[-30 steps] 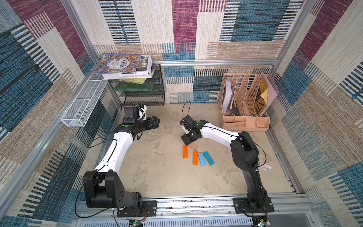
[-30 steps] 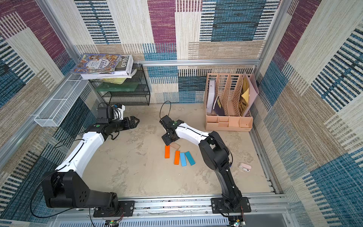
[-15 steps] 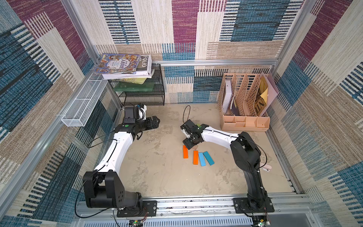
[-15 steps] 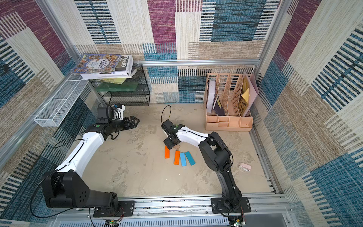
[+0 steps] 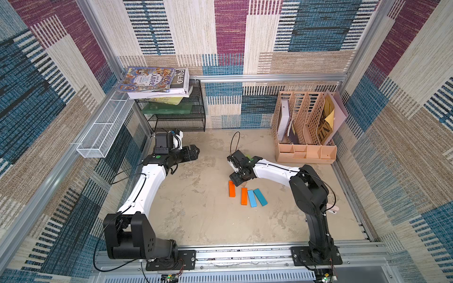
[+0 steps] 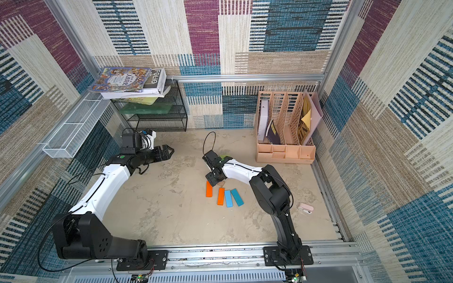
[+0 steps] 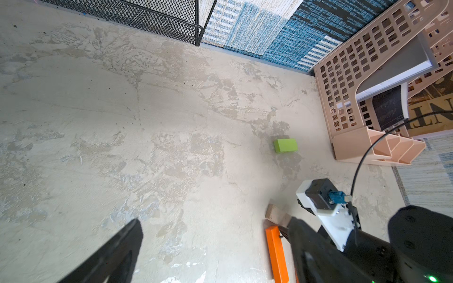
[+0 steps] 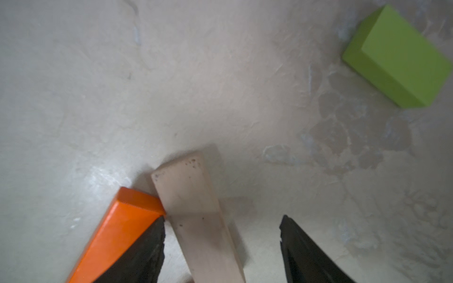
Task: Assemble a giraffe with building blocks
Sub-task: Assemble the building block at the center of the board.
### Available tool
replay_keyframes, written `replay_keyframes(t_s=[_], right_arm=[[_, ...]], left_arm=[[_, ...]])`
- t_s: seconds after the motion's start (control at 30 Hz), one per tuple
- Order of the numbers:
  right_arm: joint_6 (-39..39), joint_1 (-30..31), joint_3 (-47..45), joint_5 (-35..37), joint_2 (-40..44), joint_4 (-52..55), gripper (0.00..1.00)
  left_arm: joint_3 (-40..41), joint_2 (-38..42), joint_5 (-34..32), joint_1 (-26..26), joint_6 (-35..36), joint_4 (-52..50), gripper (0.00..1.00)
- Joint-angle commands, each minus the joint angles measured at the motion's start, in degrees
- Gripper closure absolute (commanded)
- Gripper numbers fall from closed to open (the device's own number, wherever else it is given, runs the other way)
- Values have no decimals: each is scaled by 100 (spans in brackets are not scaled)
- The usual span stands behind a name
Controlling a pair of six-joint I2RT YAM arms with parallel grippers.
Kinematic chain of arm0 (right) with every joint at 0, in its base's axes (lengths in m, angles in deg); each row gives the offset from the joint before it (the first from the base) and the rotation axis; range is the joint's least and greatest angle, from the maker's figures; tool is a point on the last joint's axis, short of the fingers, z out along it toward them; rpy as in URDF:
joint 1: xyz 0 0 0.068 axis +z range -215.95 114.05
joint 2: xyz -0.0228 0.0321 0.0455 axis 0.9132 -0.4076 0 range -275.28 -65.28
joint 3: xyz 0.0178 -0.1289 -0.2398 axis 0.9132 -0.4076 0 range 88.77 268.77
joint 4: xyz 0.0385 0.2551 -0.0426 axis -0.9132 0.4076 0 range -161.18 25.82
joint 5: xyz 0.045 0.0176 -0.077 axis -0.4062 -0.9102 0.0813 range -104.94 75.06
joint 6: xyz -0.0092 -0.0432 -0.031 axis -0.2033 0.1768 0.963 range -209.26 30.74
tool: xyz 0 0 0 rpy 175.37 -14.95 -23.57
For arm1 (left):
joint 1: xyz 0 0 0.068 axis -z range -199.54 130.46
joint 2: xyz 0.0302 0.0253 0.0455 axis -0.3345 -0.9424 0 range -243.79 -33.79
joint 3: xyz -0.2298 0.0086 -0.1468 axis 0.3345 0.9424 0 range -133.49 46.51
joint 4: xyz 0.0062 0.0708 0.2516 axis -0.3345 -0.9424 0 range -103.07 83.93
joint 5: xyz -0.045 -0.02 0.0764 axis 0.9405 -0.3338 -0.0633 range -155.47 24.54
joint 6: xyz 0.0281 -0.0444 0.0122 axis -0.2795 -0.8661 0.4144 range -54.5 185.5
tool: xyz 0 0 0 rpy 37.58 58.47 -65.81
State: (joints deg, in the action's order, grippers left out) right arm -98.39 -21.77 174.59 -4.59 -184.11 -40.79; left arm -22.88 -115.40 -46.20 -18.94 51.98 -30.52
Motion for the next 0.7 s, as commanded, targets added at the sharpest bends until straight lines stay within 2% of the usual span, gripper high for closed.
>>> replay_keyframes(t_s=[0.0, 0.23, 0.43, 0.47, 0.53, 0.57, 0.67], right_arm=[[-34, 11, -72, 62, 41, 100, 23], [-14, -16, -217, -55, 108, -56, 24], [20, -15, 105, -355, -202, -95, 27], [9, -15, 198, -383, -276, -65, 38], [-71, -23, 317, -380, -366, -3, 73], [-171, -40, 323, -346, -370, 2, 86], [-538, -156, 156, -236, -230, -39, 86]], left_arm=[[-30, -21, 42, -7, -19, -49, 4], [-56, -44, 59, -5, -19, -69, 4], [-66, -60, 60, -6, -11, -85, 4], [-66, -58, 51, -7, -10, -88, 4], [-55, -66, 42, -5, -6, -95, 4], [-58, -66, 42, -7, -2, -92, 4], [-66, -76, 59, -7, -10, -93, 4]])
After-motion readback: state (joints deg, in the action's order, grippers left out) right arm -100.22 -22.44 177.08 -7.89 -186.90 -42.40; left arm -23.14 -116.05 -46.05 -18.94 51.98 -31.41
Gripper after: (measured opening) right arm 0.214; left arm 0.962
